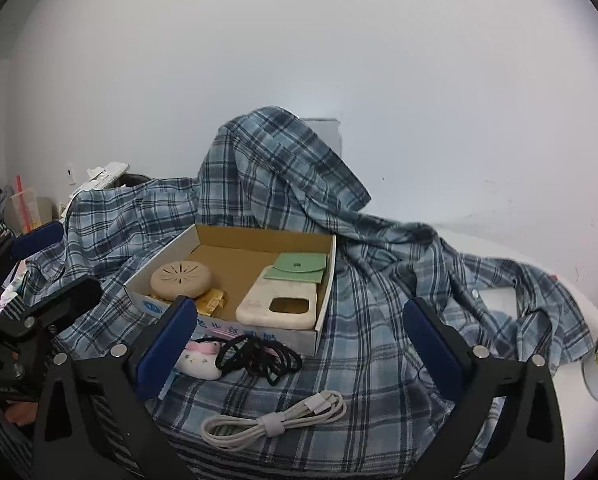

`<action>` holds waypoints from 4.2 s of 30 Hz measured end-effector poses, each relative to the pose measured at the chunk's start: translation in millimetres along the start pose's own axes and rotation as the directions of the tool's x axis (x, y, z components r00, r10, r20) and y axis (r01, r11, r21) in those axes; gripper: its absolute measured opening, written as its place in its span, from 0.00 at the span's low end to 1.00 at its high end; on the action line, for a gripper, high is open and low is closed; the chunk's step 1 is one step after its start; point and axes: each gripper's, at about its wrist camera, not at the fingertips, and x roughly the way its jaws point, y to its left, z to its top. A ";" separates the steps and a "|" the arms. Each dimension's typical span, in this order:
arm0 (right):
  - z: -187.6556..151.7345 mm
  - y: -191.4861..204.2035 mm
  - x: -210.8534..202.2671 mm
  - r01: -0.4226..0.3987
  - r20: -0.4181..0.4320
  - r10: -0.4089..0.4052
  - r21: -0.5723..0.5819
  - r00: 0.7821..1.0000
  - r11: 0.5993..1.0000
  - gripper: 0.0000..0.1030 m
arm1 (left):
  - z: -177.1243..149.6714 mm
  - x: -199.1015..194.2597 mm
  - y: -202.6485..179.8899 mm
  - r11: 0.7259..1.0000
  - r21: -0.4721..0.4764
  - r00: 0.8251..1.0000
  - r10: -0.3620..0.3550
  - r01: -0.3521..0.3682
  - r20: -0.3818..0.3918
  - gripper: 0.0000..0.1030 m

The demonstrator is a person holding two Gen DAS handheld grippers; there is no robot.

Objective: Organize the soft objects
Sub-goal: 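Withdraw both open tools from the box, then grasp the black hair ties with the right tool while the left tool grasps the blue wipes pack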

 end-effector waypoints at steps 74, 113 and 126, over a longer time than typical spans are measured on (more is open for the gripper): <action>-19.4 9.7 91.1 -0.077 -0.447 0.086 0.039 0.891 0.996 0.11 | -8.3 10.1 22.1 0.989 -0.145 0.999 0.022 -0.029 -0.046 1.00; -11.4 -8.5 20.1 -0.073 -0.138 0.068 -0.037 0.988 0.997 0.10 | -28.0 31.2 27.3 0.963 0.062 0.891 -0.219 0.264 -0.398 0.87; -12.0 -10.3 22.3 -0.088 -0.151 0.083 -0.026 0.985 0.996 0.10 | -51.3 77.3 24.5 0.919 -0.135 0.683 -0.369 0.371 -0.631 0.46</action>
